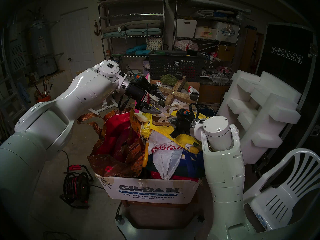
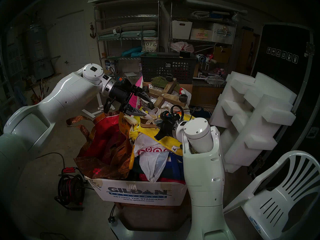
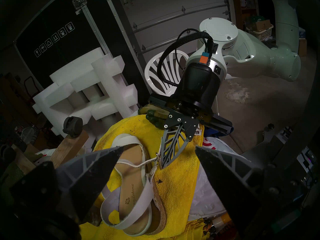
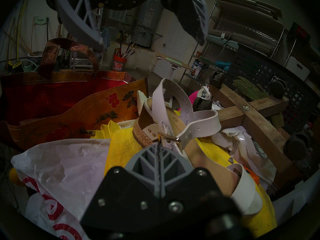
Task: Unbuckle a shoe
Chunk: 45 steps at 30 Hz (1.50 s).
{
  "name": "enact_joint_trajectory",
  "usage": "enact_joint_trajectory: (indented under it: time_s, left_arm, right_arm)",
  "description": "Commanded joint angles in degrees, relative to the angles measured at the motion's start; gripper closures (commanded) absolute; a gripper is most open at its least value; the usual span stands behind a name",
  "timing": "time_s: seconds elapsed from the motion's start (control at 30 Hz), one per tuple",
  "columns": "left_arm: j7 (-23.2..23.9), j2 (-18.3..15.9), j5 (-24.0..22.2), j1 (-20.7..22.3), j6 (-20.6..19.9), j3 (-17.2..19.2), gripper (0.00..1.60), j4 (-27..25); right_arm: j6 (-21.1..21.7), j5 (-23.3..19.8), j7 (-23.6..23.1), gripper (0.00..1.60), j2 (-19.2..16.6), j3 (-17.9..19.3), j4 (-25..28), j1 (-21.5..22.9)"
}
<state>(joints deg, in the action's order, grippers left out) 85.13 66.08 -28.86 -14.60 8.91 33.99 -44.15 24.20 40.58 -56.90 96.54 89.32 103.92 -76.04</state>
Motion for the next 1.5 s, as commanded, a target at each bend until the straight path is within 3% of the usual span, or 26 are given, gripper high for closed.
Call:
enact_joint_trajectory:
  time_s: [0.0,1.03,1.1,1.27,1.33,1.37,1.47]
  left_arm:
    - [-0.1,0.1,-0.6,1.4,0.2,0.3,0.09,0.0]
    - [-0.1,0.1,-0.7,1.5,0.3,0.2,0.09,0.0]
    - [-0.1,0.6,-0.5,1.8,0.6,0.0,0.00,0.9]
    - [-0.1,2.0,-0.3,2.6,0.9,-0.3,0.16,3.0]
    - [-0.1,3.3,0.2,3.5,2.1,-0.8,0.38,5.0]
    - [-0.1,3.8,0.5,3.9,2.4,-1.0,0.57,5.6]
    - [-0.1,4.9,1.7,5.1,4.3,-1.8,0.67,6.9]
  right_arm:
    - [0.1,-0.4,-0.1,1.60,0.1,-0.2,1.2,0.6]
    - [0.1,-0.4,-0.1,1.60,0.1,-0.2,1.2,0.6]
    - [0.1,-0.4,-0.1,1.60,0.1,-0.2,1.2,0.6]
    - [0.1,-0.4,-0.1,1.60,0.1,-0.2,1.2,0.6]
    - [0.1,-0.4,-0.1,1.60,0.1,-0.2,1.2,0.6]
    - [0.1,-0.4,-0.1,1.60,0.1,-0.2,1.2,0.6]
    - [0.0,-0.3,-0.1,1.60,0.1,-0.2,1.2,0.6]
